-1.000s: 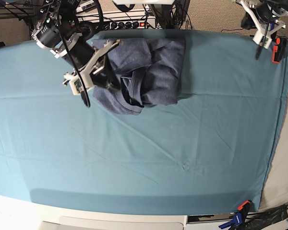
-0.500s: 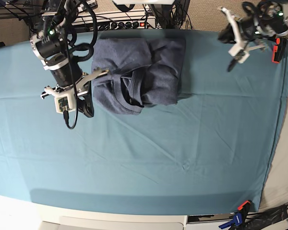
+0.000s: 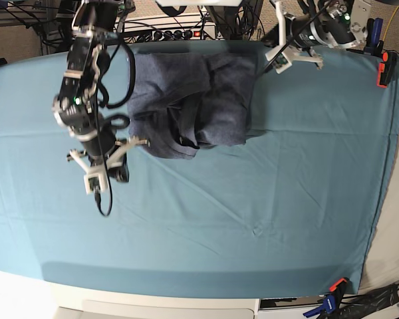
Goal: Fold the T-shirt properly
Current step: 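Bring both grippers to opposite ends of the folded shirt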
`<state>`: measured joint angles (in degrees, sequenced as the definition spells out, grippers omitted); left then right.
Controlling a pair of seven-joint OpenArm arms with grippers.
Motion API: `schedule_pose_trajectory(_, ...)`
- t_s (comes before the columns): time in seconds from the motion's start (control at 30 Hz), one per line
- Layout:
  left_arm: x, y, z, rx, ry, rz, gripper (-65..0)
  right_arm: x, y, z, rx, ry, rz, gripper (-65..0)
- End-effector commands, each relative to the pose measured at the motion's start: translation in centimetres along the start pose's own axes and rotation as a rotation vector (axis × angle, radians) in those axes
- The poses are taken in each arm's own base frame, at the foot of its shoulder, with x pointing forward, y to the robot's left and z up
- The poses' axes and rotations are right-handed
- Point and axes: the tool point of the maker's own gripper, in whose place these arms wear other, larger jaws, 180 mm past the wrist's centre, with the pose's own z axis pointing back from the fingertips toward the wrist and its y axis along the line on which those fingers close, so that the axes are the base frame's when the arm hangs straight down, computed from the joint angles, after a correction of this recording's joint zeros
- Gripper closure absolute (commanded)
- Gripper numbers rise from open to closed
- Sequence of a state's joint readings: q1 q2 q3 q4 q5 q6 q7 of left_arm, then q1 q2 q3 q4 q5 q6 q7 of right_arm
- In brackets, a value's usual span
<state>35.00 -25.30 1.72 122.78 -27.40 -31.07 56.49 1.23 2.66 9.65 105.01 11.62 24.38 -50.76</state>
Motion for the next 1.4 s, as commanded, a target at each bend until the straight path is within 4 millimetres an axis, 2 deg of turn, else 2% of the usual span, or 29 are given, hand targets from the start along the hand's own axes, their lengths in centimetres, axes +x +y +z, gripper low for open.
schedule_pose_trajectory(0.0,0.7,-0.5,0.2,-0.015,-0.032,-0.011,0.0,1.8,-0.3,-0.4,-0.001,-0.05,0.001,0.0)
schedule_pose_trajectory(0.17,1.5,-1.2,-0.2,-0.038,-0.062,-0.02,0.0,0.9,-0.8,-3.0,0.022,0.012,-0.038,0.0)
schedule_pose_trajectory(0.33,3.2,-1.0,-0.4,-0.031,-0.115,-0.02,0.0,0.6,-0.8,-4.1,0.037,0.034,-0.052,0.0)
schedule_pose_trajectory(0.57,5.7,-0.9,-0.6,-0.029,-0.196,-0.006,0.0,0.4,-0.6,-4.3,0.053,0.042,-0.043,0.0)
schedule_pose_trajectory(0.77,6.0,-2.0,-1.0,-0.072,-0.209,-0.007,0.0,0.4,-0.6,-4.3,0.053,0.042,-0.043,0.0)
schedule_pose_trajectory(0.9,5.9,-2.9,-2.7,-0.084,-0.184,-0.037,0.0,0.4,-0.6,-4.3,0.053,0.044,-0.043,0.0)
schedule_pose_trajectory(1.1,6.6,-2.5,-4.9,-0.069,-0.164,-0.065,0.0,0.2,-0.6,-4.2,0.053,0.051,-0.043,0.0)
schedule_pose_trajectory(1.37,7.2,-1.3,-5.7,-0.057,-0.164,-0.079,0.0,-0.3,-0.5,-4.2,0.054,0.075,-0.043,0.0)
